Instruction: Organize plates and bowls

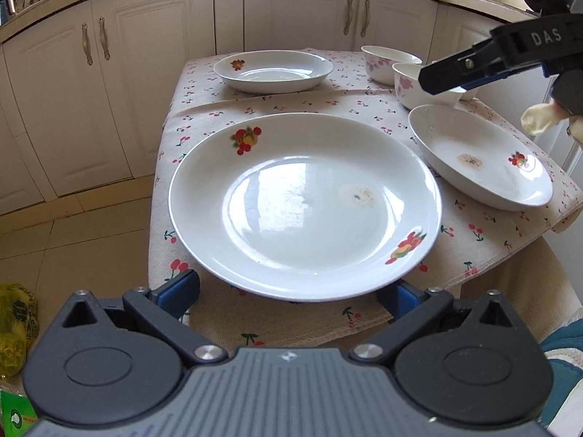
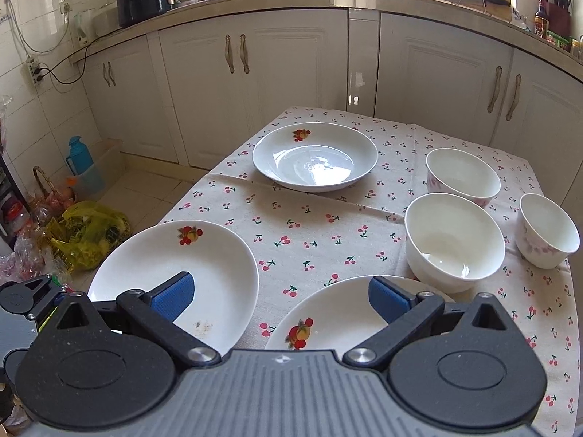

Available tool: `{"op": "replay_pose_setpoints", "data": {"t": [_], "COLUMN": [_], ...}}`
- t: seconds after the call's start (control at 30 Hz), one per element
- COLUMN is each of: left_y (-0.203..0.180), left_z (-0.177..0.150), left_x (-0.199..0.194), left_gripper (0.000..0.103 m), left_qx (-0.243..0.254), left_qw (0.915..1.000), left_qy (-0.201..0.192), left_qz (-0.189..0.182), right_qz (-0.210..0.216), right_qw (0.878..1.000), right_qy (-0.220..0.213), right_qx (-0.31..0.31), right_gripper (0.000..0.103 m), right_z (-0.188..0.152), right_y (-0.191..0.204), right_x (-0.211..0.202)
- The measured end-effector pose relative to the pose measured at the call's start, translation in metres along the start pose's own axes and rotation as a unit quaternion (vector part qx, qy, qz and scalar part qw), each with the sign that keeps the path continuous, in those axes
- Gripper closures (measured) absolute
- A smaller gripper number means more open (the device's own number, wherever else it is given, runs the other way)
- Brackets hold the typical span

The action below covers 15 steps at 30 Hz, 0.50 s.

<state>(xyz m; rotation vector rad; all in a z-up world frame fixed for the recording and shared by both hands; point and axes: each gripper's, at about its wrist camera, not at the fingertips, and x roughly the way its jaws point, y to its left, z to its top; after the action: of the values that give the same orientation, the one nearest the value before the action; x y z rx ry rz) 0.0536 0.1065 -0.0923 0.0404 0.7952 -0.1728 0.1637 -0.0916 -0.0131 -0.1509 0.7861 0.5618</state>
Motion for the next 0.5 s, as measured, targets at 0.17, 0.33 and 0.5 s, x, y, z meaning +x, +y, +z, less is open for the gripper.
{"op": "replay_pose_setpoints", "data": {"t": [0.17, 0.33, 0.5], "left_y": [0.002, 0.005, 0.008], "left_z": [-0.002, 0.004, -0.004], "left_x": [0.001, 0.004, 0.002], "left_gripper": [0.000, 0.000, 0.000], "left_qx": [0.013, 0.025, 0.030], "left_qw": [0.9998, 0.9993, 0.9986], "left_qy": [-0.008, 0.004, -0.025], "left_qz": [-0.013, -0.027, -0.035], "right_qz": [0.006, 0.013, 0.025], "right_qw": [1.000, 1.000, 0.999], "right_qy": [0.013, 0.018, 0.026], "right_qx": [-0.008, -0.015, -0.023], "right_gripper": [0.000, 0.000, 0.000], "right_z": [0.005, 0.013, 0.017], "right_y": [0.001, 0.003, 0.007], "right_x": [0.011, 0.022, 0.032]}}
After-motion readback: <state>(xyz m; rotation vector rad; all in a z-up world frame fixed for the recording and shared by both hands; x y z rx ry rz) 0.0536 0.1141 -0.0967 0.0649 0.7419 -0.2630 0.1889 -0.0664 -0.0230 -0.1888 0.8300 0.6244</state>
